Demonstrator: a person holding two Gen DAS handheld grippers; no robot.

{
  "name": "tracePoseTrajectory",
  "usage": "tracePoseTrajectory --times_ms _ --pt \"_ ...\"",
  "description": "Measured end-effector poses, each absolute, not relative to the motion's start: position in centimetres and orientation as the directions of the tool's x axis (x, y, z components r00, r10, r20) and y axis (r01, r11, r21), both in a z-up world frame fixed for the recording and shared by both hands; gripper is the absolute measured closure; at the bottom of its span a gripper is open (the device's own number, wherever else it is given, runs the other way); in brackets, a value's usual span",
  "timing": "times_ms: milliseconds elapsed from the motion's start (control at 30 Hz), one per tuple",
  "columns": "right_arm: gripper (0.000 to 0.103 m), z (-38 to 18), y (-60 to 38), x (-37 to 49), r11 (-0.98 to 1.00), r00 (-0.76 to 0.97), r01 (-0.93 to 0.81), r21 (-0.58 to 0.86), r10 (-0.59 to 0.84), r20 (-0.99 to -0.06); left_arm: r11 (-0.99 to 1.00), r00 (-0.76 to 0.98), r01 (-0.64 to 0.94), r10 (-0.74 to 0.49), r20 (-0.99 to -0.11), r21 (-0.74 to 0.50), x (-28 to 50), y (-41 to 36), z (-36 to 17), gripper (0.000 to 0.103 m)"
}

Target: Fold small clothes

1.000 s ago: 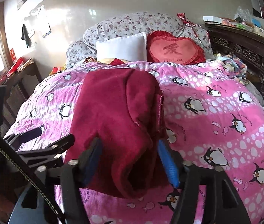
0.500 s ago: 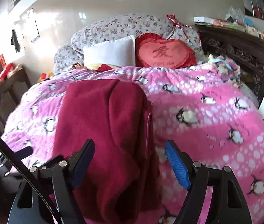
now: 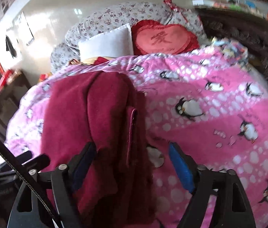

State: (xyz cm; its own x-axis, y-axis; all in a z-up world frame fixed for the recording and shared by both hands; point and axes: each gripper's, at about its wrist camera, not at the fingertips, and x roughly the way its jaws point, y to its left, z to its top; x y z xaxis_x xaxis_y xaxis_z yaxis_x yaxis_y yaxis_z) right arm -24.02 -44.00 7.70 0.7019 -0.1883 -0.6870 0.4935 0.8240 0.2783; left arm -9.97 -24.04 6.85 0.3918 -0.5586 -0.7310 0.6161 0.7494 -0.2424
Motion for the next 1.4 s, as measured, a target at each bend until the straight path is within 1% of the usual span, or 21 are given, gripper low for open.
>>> tracePoseTrajectory --times_ms 67,233,400,467,500,533,567,633,667,700,733,800,900,1067,1200,1267,1300,1333,1400 --pt "0.015 7.1 -44.3 -24.2 0.818 0.714 0.480 0.318 -0.153 -0.683 0.740 0.372 0.618 -0.573 -0.730 -0.266 -9.4 -24.3 6.7 0.006" --pt "0.009 5.3 -45.7 -23.9 0.796 0.747 0.439 0.416 -0.066 -0.661 0.719 0.308 0.624 -0.587 -0.749 -0.306 -7.7 -25.5 4.9 0.006" --pt "0.008 3.4 -46.6 -22.8 0.770 0.767 0.383 0.510 0.044 -0.641 0.692 0.236 0.601 -0.631 -0.739 -0.400 -6.2 -26.3 3.4 0.004" --pt "0.010 2.7 -46.6 -22.2 0.762 0.767 0.357 0.541 0.091 -0.635 0.685 0.215 0.601 -0.634 -0.742 -0.411 -5.9 -26.7 3.1 0.004" --pt "0.025 2.5 -46.4 -22.0 0.757 0.776 0.332 0.563 0.120 -0.619 0.682 0.212 0.607 -0.634 -0.743 -0.408 -5.9 -26.8 3.1 0.010" --pt "0.033 2.7 -46.2 -22.1 0.752 0.787 0.315 0.578 0.134 -0.602 0.667 0.203 0.621 -0.645 -0.737 -0.412 -6.1 -26.9 3.2 0.018" --pt "0.035 3.1 -45.8 -22.3 0.761 0.791 0.323 0.563 0.109 -0.602 0.638 0.178 0.639 -0.667 -0.724 -0.430 -6.2 -27.1 3.4 0.036" --pt "0.041 4.1 -44.7 -22.6 0.797 0.789 0.329 0.507 0.063 -0.611 0.624 0.178 0.660 -0.671 -0.720 -0.418 -6.7 -27.1 4.5 0.041" --pt "0.043 4.6 -44.3 -22.9 0.803 0.794 0.328 0.498 0.051 -0.606 0.617 0.180 0.672 -0.673 -0.718 -0.410 -7.0 -27.0 5.0 0.046" --pt "0.045 5.2 -43.9 -23.2 0.800 0.801 0.326 0.503 0.049 -0.597 0.609 0.178 0.680 -0.677 -0.715 -0.408 -7.3 -26.6 5.6 0.050" --pt "0.045 6.1 -43.6 -23.6 0.795 0.810 0.318 0.517 0.056 -0.584 0.606 0.173 0.680 -0.680 -0.712 -0.413 -7.4 -26.2 6.1 0.051" --pt "0.046 7.6 -42.4 -24.1 0.805 0.825 0.292 0.517 0.061 -0.562 0.597 0.166 0.680 -0.691 -0.704 -0.426 -7.7 -24.7 7.5 0.052" --pt "0.046 9.9 -39.5 -24.5 0.837 0.830 0.257 0.482 0.065 -0.555 0.606 0.193 0.695 -0.676 -0.711 -0.388 -8.2 -22.3 9.9 0.052" --pt "0.046 11.0 -34.8 -24.7 0.832 0.835 0.195 0.520 0.137 -0.533 0.650 0.223 0.683 -0.620 -0.752 -0.333 -8.1 -17.1 11.9 0.051" --pt "0.045 9.3 -31.3 -23.3 0.839 0.794 0.175 0.514 0.188 -0.578 0.693 0.247 0.670 -0.547 -0.799 -0.267 -7.9 -13.8 10.1 0.050" --pt "0.044 7.7 -29.6 -22.2 0.856 0.752 0.196 0.478 0.182 -0.634 0.715 0.239 0.647 -0.521 -0.819 -0.266 -7.4 -12.6 8.0 0.050" --pt "0.041 7.0 -28.8 -21.6 0.875 0.730 0.211 0.436 0.155 -0.666 0.731 0.226 0.627 -0.501 -0.835 -0.268 -6.9 -12.2 6.6 0.050" --pt "0.039 6.1 -27.9 -21.1 0.901 0.701 0.233 0.365 0.105 -0.706 0.742 0.220 0.616 -0.484 -0.847 -0.264 -6.6 -12.0 5.4 0.049" --pt "0.037 5.1 -26.7 -20.7 0.934 0.664 0.258 0.246 0.014 -0.748 0.758 0.254 0.601 -0.481 -0.839 -0.252 -6.2 -11.5 4.0 0.029"
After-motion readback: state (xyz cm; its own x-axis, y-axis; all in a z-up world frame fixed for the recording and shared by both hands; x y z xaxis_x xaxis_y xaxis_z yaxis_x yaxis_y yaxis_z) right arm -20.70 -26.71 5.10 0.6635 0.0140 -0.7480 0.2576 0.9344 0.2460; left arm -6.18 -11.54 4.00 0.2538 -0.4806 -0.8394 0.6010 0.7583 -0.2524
